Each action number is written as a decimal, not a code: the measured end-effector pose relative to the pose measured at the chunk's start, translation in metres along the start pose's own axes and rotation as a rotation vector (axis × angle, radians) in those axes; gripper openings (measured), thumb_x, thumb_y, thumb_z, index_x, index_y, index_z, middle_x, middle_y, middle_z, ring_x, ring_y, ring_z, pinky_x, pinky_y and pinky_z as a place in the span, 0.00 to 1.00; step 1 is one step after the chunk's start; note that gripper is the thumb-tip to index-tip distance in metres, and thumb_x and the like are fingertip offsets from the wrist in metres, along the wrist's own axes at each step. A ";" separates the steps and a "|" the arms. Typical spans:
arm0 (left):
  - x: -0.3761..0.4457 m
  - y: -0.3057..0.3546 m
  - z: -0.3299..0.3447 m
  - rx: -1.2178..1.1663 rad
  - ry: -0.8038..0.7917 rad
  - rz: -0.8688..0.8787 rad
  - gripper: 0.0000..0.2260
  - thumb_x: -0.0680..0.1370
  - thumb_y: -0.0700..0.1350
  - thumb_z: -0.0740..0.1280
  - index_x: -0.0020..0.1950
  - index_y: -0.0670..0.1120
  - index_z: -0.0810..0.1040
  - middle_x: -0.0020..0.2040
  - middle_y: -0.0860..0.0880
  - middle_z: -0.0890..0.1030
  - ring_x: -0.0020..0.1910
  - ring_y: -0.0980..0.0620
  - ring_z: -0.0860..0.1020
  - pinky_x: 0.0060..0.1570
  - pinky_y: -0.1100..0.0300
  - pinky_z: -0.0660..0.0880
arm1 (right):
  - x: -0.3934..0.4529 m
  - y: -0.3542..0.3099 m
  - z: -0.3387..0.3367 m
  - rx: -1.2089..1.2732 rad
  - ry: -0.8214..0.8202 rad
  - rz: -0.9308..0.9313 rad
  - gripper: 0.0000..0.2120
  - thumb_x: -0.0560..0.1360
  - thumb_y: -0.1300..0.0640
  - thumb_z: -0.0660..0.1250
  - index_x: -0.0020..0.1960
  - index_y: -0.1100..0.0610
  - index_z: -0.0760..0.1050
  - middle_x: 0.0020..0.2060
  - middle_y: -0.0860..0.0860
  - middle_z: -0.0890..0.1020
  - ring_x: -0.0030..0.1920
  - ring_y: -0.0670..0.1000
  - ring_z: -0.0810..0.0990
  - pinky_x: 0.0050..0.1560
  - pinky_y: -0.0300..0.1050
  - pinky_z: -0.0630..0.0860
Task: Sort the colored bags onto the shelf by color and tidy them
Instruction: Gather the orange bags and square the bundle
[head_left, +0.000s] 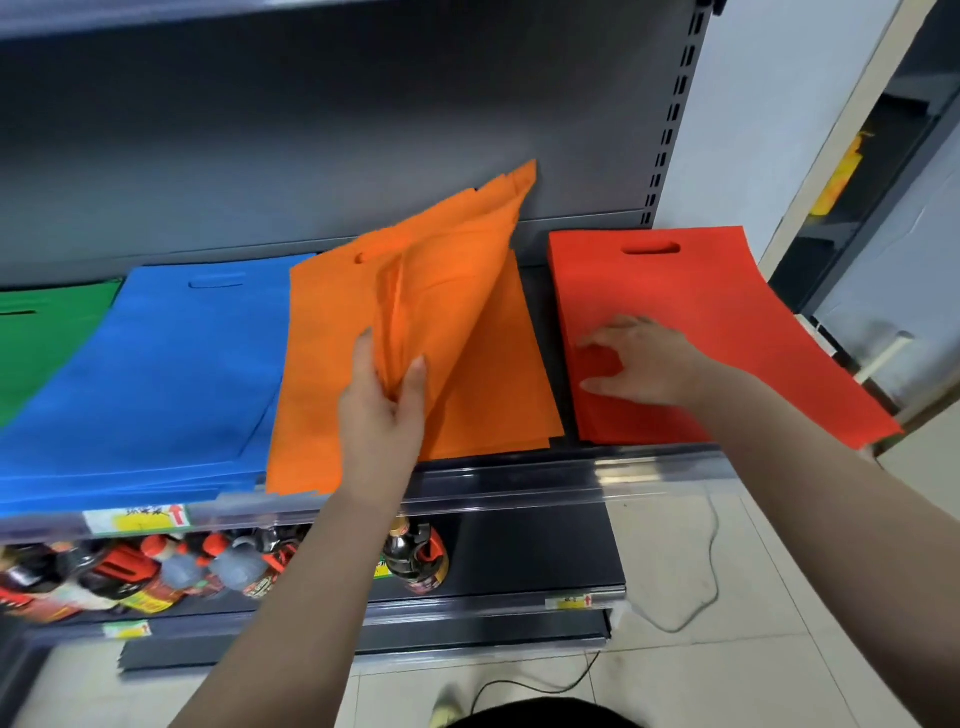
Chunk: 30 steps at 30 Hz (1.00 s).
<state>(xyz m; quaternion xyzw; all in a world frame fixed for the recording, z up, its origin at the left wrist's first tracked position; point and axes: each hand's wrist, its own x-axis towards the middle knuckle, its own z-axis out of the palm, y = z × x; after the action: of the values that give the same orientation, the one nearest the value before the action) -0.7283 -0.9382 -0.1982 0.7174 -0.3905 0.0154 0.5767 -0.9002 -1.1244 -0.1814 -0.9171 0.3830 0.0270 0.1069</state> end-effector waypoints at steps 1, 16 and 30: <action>0.000 -0.001 0.004 0.017 -0.038 0.016 0.19 0.76 0.47 0.62 0.62 0.37 0.71 0.32 0.49 0.74 0.27 0.55 0.72 0.30 0.60 0.69 | 0.001 -0.005 0.000 -0.011 -0.016 -0.006 0.26 0.72 0.42 0.67 0.69 0.43 0.67 0.67 0.51 0.67 0.71 0.57 0.62 0.68 0.58 0.62; 0.004 -0.005 0.012 0.113 -0.182 0.023 0.17 0.80 0.44 0.63 0.68 0.44 0.68 0.40 0.44 0.80 0.30 0.48 0.76 0.35 0.50 0.76 | 0.002 -0.032 0.003 -0.218 0.091 -0.224 0.37 0.66 0.40 0.70 0.72 0.44 0.62 0.63 0.48 0.66 0.64 0.52 0.60 0.62 0.52 0.58; -0.008 0.004 0.009 0.231 -0.256 0.160 0.22 0.73 0.53 0.69 0.64 0.48 0.74 0.37 0.58 0.79 0.35 0.54 0.78 0.35 0.63 0.68 | 0.019 -0.057 0.002 -0.072 0.351 -0.321 0.15 0.77 0.44 0.60 0.50 0.52 0.82 0.48 0.51 0.83 0.57 0.56 0.75 0.50 0.46 0.60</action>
<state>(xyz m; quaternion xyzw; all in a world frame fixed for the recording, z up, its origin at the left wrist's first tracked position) -0.7400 -0.9412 -0.2019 0.7416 -0.5123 0.0146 0.4330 -0.8467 -1.0982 -0.1764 -0.9601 0.2438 -0.1367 0.0088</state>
